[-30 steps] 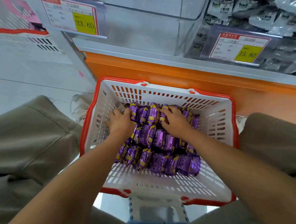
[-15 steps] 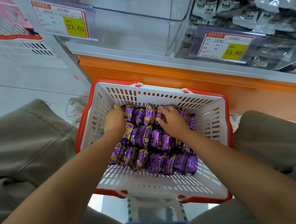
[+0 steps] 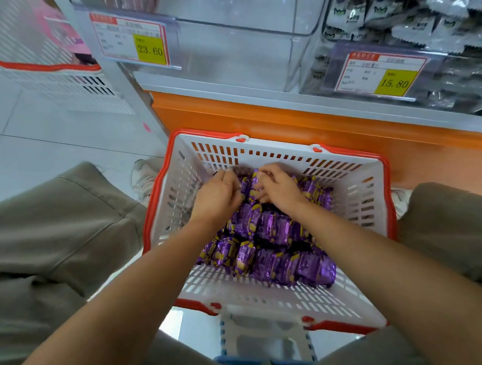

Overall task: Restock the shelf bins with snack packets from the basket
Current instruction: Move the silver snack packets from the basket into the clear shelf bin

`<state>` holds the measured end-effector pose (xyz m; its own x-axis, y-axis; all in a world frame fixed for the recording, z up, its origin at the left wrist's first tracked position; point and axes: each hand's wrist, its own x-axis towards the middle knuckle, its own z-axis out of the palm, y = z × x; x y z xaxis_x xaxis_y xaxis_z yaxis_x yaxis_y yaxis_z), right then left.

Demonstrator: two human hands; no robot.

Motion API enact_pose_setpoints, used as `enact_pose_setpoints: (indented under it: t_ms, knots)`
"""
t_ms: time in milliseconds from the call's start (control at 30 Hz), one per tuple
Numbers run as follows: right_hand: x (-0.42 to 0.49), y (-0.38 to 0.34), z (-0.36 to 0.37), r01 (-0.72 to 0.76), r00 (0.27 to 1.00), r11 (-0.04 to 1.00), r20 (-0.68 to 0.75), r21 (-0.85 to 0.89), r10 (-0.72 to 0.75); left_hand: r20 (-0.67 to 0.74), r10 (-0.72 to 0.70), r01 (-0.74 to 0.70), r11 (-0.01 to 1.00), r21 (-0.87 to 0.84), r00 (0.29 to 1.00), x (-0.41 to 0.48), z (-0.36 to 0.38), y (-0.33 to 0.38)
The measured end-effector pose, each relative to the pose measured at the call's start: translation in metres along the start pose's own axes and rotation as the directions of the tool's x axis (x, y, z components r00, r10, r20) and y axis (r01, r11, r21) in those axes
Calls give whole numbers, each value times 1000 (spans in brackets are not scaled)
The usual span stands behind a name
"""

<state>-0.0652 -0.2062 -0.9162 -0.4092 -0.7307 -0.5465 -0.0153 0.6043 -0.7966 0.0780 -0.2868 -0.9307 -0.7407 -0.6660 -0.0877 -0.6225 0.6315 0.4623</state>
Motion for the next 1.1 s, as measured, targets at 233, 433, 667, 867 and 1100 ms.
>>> enact_pose_setpoints:
  t_ms: [233,433,667,867,1100]
  knots:
    - [-9,-10,8,-189,982,960,37,207,186,21,384,-381,921,-80,923,-24,-8,17]
    - [-13,0,-11,-174,981,985,-86,12,175,172,-266,222,946,238,949,-23,-5,-4]
    - [-14,7,-14,-71,996,992,-64,-101,65,375,-241,-114,689,716,895,-11,5,-33]
    - [-15,10,-15,-40,999,986,-15,-162,38,461,-232,-225,637,738,857,3,6,-47]
    - [-10,16,-15,-57,998,985,-35,-164,52,455,-242,-239,595,767,857,11,5,-47]
